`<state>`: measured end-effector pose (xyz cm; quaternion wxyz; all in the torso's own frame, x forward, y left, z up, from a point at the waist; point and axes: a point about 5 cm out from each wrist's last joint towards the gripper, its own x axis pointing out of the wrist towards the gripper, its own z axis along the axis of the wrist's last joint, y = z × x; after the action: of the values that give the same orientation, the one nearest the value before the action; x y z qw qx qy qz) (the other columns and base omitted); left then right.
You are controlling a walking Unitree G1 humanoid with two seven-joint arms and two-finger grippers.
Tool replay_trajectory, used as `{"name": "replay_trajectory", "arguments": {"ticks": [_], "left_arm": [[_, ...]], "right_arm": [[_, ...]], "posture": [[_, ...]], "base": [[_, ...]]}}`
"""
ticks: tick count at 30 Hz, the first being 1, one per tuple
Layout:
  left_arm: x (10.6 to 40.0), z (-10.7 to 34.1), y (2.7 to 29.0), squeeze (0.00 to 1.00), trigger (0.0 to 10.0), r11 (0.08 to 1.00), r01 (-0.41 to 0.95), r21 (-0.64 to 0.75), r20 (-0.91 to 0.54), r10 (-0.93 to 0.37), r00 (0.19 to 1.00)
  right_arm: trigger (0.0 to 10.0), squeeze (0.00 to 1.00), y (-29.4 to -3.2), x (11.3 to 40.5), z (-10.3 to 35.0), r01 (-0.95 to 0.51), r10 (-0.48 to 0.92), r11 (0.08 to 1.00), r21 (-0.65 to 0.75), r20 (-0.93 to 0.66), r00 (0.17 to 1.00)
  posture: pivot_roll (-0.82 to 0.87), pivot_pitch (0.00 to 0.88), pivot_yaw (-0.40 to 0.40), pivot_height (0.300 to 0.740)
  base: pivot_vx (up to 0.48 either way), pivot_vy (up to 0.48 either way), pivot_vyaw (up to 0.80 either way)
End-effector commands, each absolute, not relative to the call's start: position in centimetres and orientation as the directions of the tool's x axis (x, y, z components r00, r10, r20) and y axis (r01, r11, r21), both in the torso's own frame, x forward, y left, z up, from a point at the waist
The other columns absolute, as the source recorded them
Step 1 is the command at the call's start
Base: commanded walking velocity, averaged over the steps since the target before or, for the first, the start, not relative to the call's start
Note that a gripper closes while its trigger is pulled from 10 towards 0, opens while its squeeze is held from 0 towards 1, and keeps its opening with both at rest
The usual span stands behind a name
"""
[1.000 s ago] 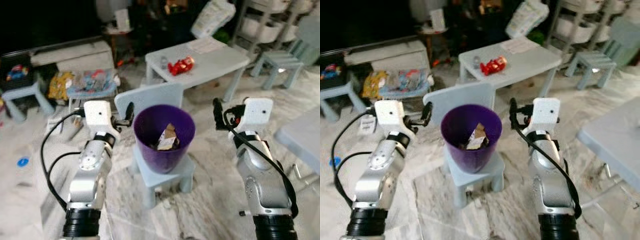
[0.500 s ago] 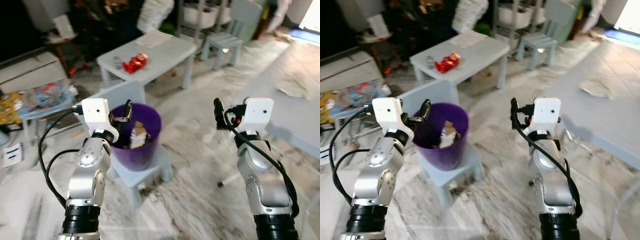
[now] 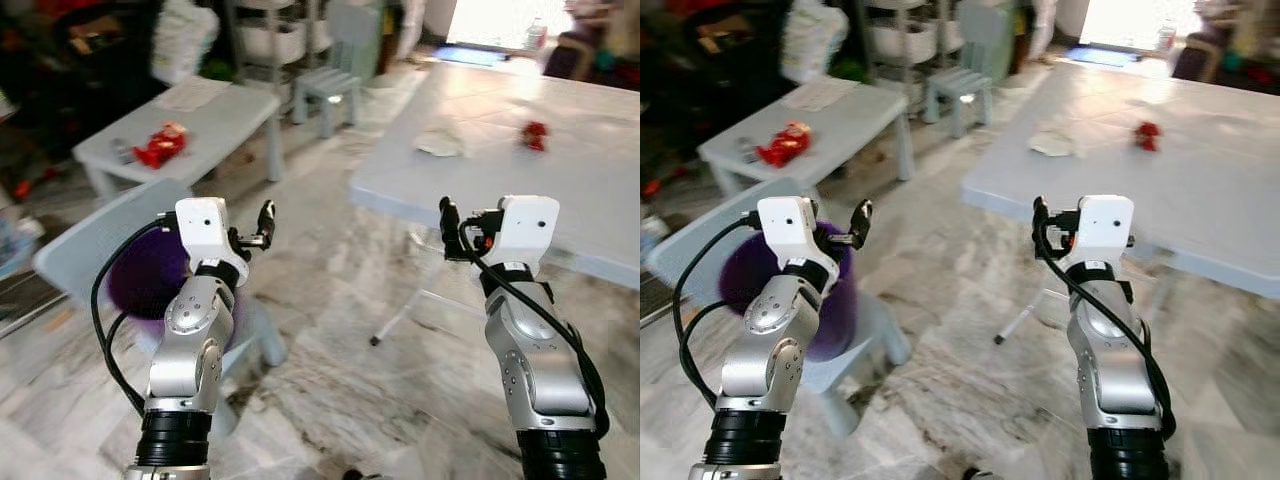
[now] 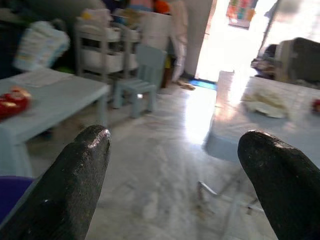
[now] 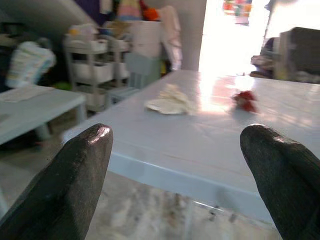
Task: Picking trash to rubbish bin
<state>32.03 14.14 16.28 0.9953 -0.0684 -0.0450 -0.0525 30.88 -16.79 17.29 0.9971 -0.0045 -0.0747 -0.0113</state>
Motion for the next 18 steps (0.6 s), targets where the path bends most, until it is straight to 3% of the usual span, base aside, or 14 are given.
{"name": "replay_trajectory", "arguments": {"ticks": [1,8,18], "left_arm": [[32.22,16.5,14.2,0.0,10.0,0.986,0.109,-0.129,0.098,-0.097,0.99],[32.51,16.69,14.64,0.0,10.0,0.986,0.084,-0.144,0.096,-0.07,0.993],[32.62,16.8,15.05,0.0,10.0,0.984,0.071,-0.165,0.101,-0.055,0.993]], "right_arm": [[10.0,0.0,-16.77,30.93,17.69,0.026,-0.025,1.0,-0.007,0.159,0.987],[10.0,0.0,-16.85,30.91,17.81,0.03,-0.028,0.999,-0.013,0.168,0.985],[10.0,0.0,-16.87,30.88,17.81,0.029,-0.026,0.999,-0.015,0.17,0.985]], "posture": [[-0.03,0.078,0.005,0.74],[-0.04,0.077,0.005,0.74],[-0.04,0.077,0.004,0.74]], "base": [[0.0,0.0,-0.8],[0.0,0.0,-0.74],[0.029,0.0,0.0]]}}
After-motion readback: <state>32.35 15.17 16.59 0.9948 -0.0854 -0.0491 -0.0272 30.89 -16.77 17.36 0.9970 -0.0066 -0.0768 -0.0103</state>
